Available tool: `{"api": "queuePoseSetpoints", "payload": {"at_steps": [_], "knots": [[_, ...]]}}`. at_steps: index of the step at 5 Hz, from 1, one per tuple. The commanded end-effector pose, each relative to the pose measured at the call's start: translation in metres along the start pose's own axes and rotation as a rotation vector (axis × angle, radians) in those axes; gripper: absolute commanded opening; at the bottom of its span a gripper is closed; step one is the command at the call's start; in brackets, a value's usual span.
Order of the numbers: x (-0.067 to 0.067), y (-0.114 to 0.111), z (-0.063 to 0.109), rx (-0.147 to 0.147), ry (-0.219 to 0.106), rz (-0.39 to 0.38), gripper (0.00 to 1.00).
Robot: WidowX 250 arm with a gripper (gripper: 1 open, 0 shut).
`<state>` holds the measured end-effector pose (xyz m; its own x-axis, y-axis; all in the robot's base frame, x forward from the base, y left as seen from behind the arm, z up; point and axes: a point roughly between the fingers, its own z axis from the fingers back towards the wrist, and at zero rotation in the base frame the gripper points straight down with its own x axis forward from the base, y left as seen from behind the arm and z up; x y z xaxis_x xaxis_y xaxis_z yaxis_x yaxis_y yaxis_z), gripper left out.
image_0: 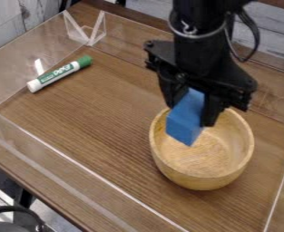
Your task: Put the blue block in the brown bowl
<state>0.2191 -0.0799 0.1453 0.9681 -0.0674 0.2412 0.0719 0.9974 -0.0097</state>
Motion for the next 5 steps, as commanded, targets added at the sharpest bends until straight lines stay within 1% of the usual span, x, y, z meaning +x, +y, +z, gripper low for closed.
{"api": "queuePoseSetpoints", "payload": {"at_steps": [1,3,4,5], "knots": [[0.001,-0.007,0.0,-0.004,-0.033,0.014,0.0],[-0.001,-0.015,-0.017,-0.001,-0.054,0.011,0.0],[0.001,-0.014,-0.023,-0.003,-0.069,0.01,0.0],[0.002,-0.013,-0.025,-0.007,-0.076,0.012,1.0]]}}
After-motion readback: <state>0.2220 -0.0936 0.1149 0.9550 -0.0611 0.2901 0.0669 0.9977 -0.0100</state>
